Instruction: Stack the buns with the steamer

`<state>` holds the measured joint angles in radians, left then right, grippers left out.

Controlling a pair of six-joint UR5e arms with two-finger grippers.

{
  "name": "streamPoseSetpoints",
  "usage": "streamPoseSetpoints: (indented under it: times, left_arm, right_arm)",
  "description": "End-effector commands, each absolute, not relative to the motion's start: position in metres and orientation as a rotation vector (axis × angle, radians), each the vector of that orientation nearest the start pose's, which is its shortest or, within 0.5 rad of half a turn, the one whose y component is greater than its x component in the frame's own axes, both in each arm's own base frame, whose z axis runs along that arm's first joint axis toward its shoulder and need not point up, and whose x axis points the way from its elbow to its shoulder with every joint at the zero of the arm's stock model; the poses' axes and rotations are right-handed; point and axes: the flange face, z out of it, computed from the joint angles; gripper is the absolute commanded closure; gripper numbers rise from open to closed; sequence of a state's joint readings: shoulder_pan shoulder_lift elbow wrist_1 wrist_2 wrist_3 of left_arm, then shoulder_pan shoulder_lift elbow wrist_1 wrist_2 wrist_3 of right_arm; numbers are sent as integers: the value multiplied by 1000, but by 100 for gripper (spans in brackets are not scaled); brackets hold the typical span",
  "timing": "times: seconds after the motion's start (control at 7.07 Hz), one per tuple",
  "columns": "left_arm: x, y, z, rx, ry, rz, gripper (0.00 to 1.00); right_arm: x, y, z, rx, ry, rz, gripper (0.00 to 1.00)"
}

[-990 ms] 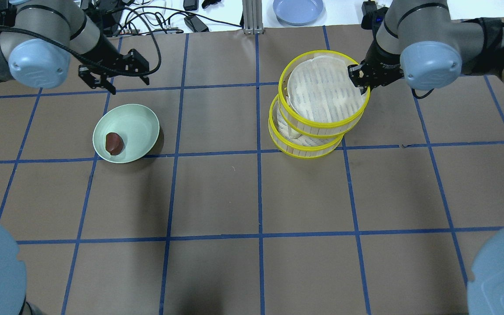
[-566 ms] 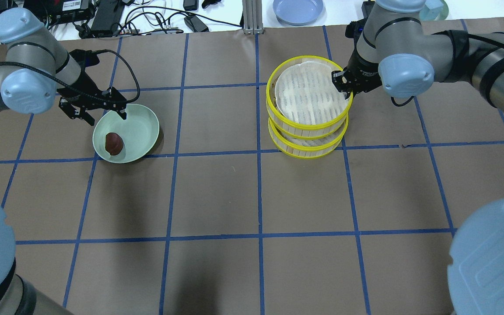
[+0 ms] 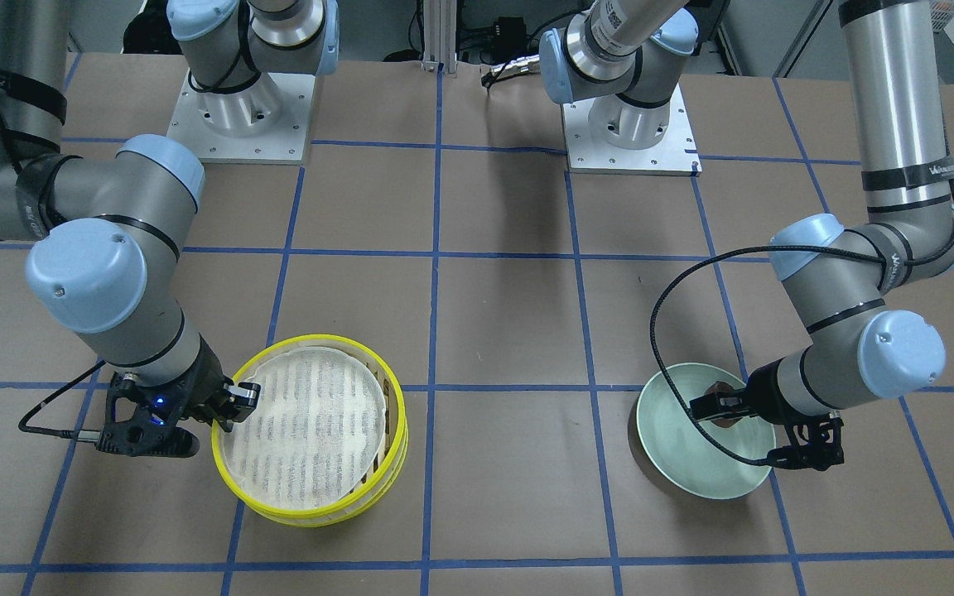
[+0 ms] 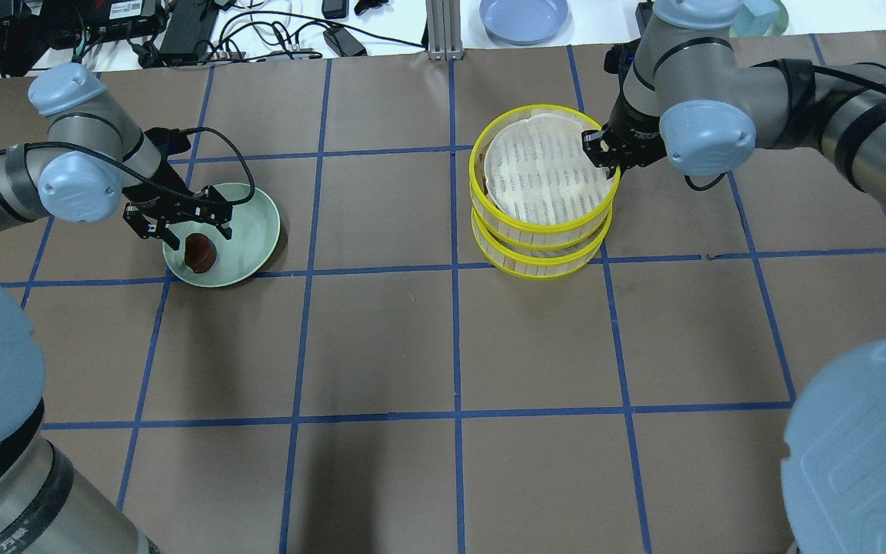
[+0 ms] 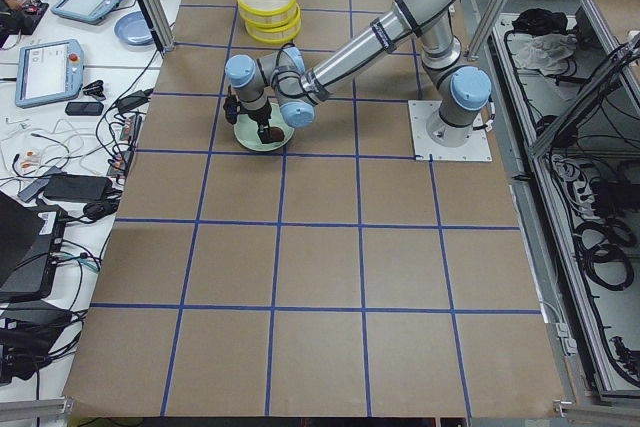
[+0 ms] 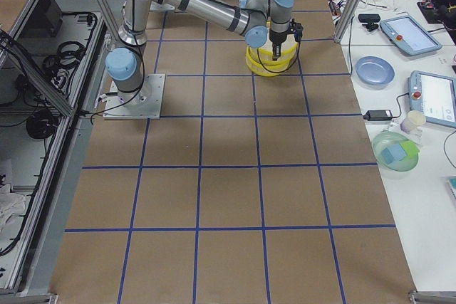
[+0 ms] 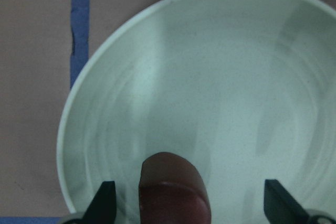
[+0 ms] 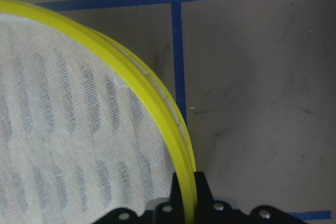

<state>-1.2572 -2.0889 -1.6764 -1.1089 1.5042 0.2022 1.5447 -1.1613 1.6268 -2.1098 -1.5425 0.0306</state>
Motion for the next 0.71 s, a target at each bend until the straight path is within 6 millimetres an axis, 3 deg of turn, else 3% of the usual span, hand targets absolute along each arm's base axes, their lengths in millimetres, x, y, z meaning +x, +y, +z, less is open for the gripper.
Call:
streamPoseSetpoints:
  times: [0.0,0.14,0.28,0.57]
  left_arm:
    - [56,-623,181,-191,3235,250,62]
    - [56,-623,182,-193,3236,247,86]
    - [56,-625,183,-211,3235,242,100]
    - [56,-631,197,-219,3245,191,100]
  right_arm:
    - [120,-626,277,89,3111,-88,100]
    - [120,-624,275,94,3111,-79,100]
    - [119,-622,273,97,3110,-69,100]
    - [120,-620,270,97,3112,-57,100]
